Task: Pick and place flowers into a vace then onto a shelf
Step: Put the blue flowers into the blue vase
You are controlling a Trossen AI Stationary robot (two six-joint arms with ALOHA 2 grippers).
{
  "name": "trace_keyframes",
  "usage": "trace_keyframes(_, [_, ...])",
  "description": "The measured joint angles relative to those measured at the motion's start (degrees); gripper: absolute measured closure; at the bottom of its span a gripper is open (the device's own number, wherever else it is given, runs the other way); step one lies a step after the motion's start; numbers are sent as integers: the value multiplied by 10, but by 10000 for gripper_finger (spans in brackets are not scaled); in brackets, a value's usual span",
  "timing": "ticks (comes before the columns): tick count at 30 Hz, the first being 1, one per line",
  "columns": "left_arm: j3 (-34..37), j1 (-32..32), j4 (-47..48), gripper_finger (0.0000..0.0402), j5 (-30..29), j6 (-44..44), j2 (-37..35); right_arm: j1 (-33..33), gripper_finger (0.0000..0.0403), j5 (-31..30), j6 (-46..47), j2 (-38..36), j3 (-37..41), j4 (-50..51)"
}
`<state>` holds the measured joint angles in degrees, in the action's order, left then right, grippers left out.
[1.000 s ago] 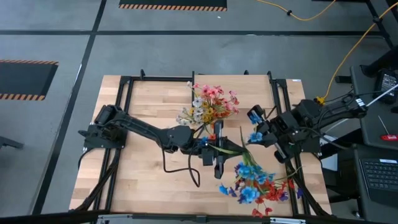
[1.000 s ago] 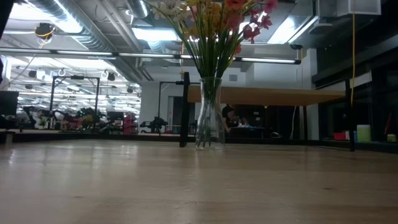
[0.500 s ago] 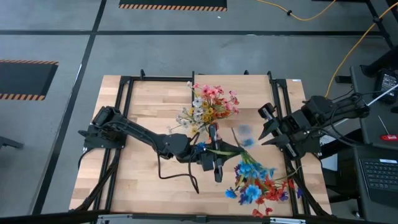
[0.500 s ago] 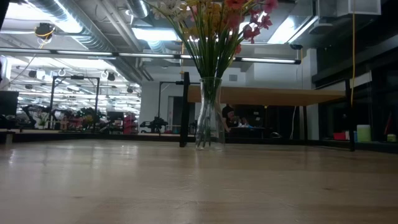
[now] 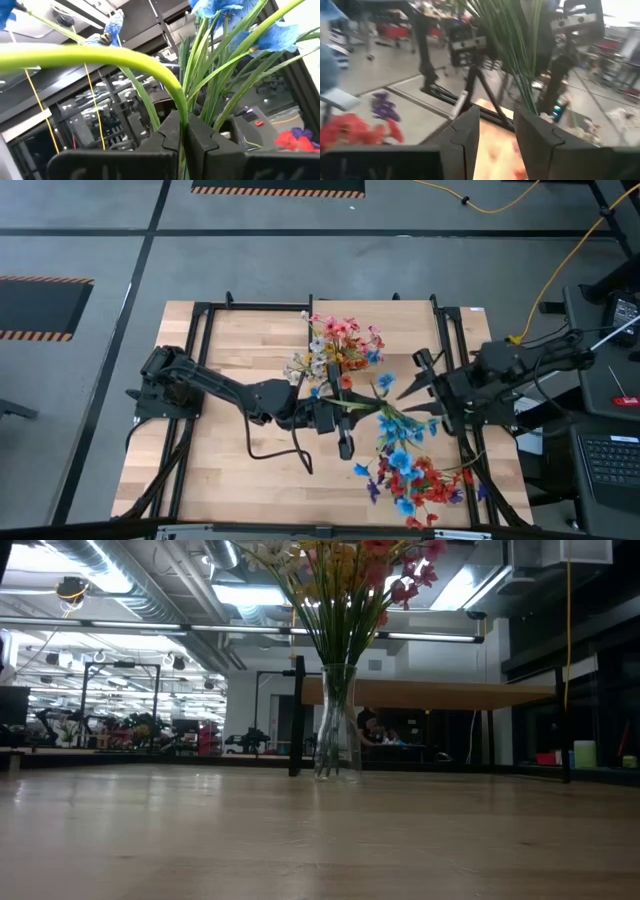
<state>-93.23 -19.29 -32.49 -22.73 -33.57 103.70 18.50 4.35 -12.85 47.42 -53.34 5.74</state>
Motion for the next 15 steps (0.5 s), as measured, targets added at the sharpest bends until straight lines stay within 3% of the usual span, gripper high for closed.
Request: trace_keyframes(15, [0, 30, -3, 398, 41, 75, 0, 0, 279, -87, -70, 50, 0, -58])
